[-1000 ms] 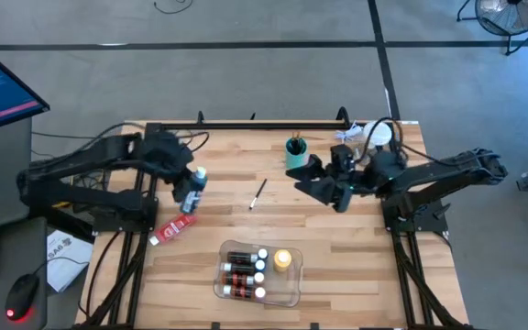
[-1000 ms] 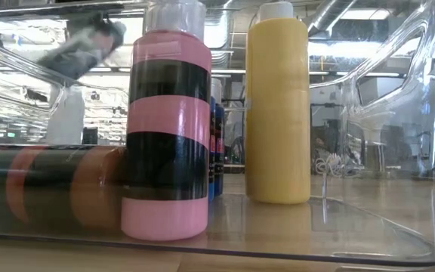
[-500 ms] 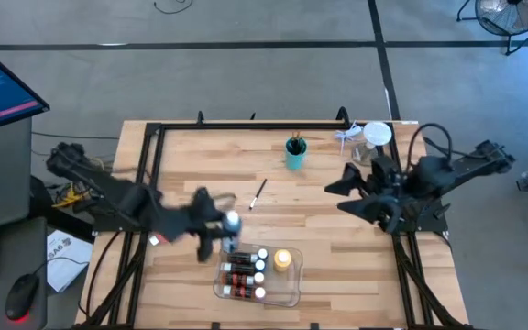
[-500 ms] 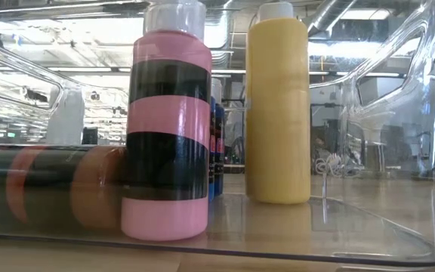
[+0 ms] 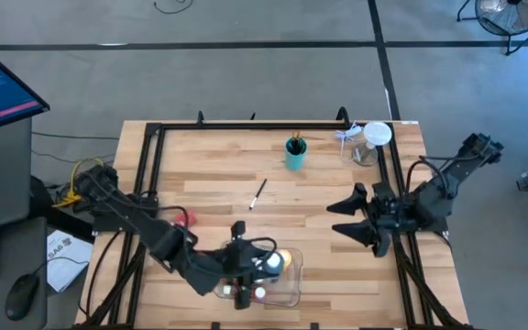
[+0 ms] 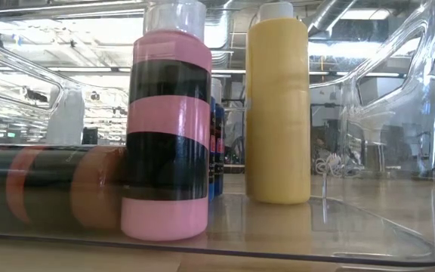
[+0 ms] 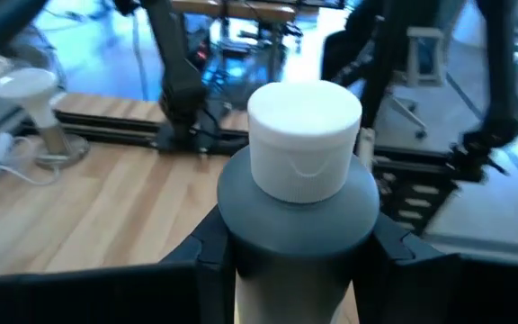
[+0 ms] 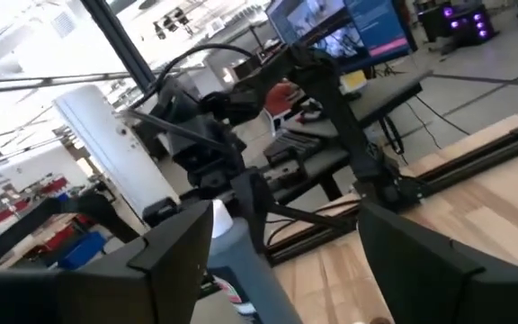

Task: Pick & Place Paint Supplies
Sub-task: Put the black paint bottle into the transparent bin

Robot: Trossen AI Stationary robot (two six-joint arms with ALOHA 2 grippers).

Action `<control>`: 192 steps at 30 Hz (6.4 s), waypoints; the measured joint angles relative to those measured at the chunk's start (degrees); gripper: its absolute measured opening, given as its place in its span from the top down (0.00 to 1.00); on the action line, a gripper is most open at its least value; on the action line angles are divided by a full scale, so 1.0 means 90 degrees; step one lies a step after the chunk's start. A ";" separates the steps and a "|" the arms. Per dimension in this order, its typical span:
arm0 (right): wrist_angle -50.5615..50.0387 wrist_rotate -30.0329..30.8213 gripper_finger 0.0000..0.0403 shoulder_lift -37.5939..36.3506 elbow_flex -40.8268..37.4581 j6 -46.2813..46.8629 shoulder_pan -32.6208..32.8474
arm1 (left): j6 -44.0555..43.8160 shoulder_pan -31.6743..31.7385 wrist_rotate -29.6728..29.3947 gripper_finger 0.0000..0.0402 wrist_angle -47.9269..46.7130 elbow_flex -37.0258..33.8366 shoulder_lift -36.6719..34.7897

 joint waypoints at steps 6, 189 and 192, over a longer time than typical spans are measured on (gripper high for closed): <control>-0.0064 0.0590 0.33 0.0185 0.0000 0.0015 0.0344 | -0.0194 -0.0380 -0.0853 0.76 0.0625 0.0000 0.0595; -0.0764 0.1779 0.33 0.1029 -0.0005 0.0299 0.0500 | -0.1008 -0.0553 -0.2161 0.52 0.3201 -0.1642 0.2574; -0.0764 0.1780 0.33 0.1028 -0.0005 0.0301 0.0500 | -0.0957 -0.0643 -0.2185 0.50 0.3197 -0.1642 0.2447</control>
